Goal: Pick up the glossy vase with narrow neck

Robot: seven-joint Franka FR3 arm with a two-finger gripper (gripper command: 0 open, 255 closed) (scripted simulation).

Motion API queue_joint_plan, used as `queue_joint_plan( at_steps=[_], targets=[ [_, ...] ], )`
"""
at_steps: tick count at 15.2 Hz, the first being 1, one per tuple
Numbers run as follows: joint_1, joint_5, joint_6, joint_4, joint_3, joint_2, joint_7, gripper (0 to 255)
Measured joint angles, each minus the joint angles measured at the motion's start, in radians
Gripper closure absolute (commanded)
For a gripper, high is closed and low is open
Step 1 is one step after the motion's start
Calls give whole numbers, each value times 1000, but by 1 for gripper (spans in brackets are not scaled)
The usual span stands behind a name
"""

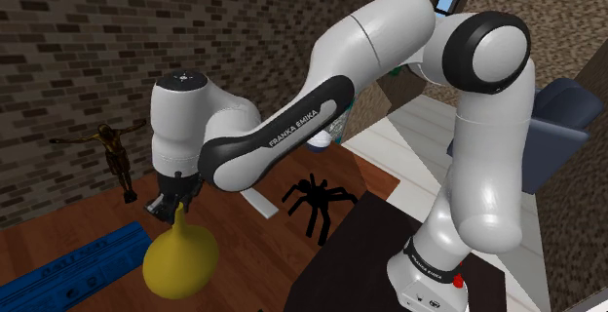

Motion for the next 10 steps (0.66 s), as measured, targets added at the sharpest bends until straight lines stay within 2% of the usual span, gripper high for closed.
queue_joint_plan(
  at_steps=[10],
  targets=[
    [-21, 62, -99, 32, 31, -77, -45, 255]
  ],
)
